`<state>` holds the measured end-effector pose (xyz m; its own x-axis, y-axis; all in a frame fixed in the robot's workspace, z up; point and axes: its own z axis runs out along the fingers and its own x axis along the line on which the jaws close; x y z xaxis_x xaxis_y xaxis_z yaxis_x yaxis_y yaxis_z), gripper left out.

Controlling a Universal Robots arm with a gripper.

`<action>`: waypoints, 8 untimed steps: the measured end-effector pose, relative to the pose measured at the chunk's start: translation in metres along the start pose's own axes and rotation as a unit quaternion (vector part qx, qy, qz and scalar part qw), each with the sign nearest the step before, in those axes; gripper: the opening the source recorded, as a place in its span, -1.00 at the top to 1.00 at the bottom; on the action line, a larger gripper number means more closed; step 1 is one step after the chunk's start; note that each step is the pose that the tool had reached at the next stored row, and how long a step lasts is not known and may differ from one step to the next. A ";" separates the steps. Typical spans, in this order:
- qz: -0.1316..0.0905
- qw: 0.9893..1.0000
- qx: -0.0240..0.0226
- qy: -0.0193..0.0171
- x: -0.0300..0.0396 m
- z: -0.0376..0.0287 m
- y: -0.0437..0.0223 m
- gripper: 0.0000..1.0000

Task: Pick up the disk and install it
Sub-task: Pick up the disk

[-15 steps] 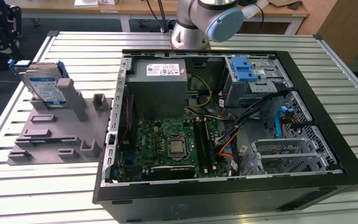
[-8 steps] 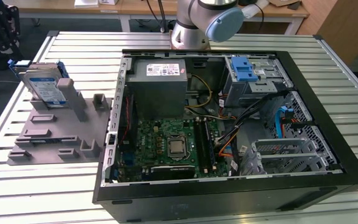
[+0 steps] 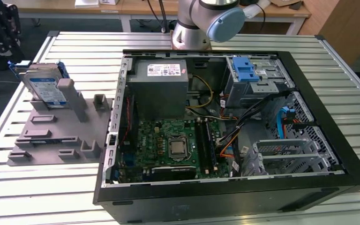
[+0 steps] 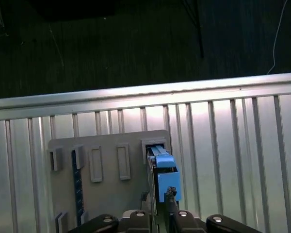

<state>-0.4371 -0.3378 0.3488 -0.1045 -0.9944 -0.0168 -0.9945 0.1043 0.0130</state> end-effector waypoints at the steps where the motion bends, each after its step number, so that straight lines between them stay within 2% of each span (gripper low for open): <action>1: 0.000 1.000 0.000 0.000 -0.0001 0.0002 0.0000 0.54; 4: 0.000 1.000 0.000 0.002 -0.0024 0.0023 0.0007 0.18; 7: 0.002 1.000 0.000 0.002 -0.0058 0.0047 0.0012 0.07; 8: 0.003 1.000 0.000 0.002 -0.0064 0.0056 0.0014 -0.06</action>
<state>-0.4379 -0.3311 0.3434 -0.1103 -0.9938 -0.0123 -0.9938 0.1101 0.0123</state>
